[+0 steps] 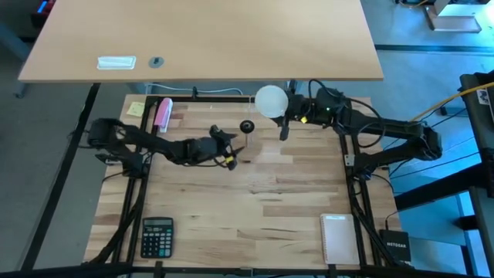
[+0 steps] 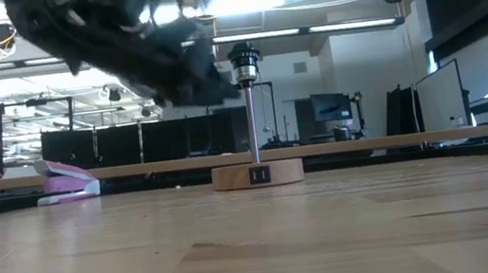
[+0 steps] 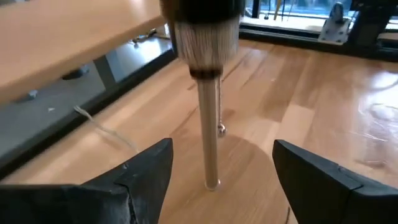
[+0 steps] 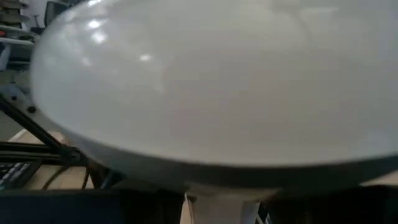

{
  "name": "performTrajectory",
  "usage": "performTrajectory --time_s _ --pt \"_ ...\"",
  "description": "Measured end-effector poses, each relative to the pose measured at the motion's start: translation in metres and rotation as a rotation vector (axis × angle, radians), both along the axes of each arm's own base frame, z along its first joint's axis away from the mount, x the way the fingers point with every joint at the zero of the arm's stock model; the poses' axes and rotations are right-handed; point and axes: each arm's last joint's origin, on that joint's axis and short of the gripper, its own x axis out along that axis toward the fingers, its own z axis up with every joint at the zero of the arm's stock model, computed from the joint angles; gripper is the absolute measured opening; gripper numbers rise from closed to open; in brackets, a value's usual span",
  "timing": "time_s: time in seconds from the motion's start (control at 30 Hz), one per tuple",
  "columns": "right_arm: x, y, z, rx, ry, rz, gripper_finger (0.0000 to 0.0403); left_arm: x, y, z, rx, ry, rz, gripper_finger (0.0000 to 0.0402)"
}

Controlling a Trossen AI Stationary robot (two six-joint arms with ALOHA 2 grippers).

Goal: Screw lightbulb
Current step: Insert the white lightbulb into the brown lamp

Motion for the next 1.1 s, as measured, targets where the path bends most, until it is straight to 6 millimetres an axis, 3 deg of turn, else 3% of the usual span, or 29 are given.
performTrajectory --time_s 0.27,0.47,0.67,0.8,1.1 --pt "-0.004 -0.016 -0.022 0.006 0.004 -0.016 0.0168 0.018 0.002 -0.039 -0.035 -0.042 0.018 0.0266" --pt "-0.006 -0.022 -0.037 0.061 -0.005 -0.012 0.0168 0.029 0.015 -0.044 -0.028 -0.045 0.086 0.0266" --pt "-0.006 -0.022 -0.039 0.065 -0.006 -0.012 0.0167 0.038 0.019 -0.055 -0.020 -0.015 0.089 0.0260" --pt "-0.005 -0.022 -0.040 0.078 -0.006 -0.012 0.0167 0.040 0.019 -0.056 -0.004 -0.017 0.083 0.0221" --pt "0.007 -0.026 -0.056 0.098 0.049 0.003 0.0167 0.040 0.027 -0.056 0.017 0.008 0.063 0.0085"
